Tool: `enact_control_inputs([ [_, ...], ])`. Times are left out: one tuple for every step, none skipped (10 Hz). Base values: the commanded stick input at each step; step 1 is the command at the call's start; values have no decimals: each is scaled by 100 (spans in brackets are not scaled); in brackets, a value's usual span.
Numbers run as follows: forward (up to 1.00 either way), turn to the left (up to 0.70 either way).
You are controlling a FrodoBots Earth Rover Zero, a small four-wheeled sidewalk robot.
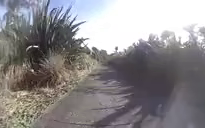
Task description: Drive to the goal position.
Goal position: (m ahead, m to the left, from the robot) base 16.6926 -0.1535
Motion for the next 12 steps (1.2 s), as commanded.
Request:
enact_control_inputs([
  [45,0],
  [45,0],
  [45,0],
  [45,0],
  [45,0],
  [45,0],
  [45,0],
  [45,0],
  [45,0],
  [45,0],
  [45,0],
  [45,0],
])
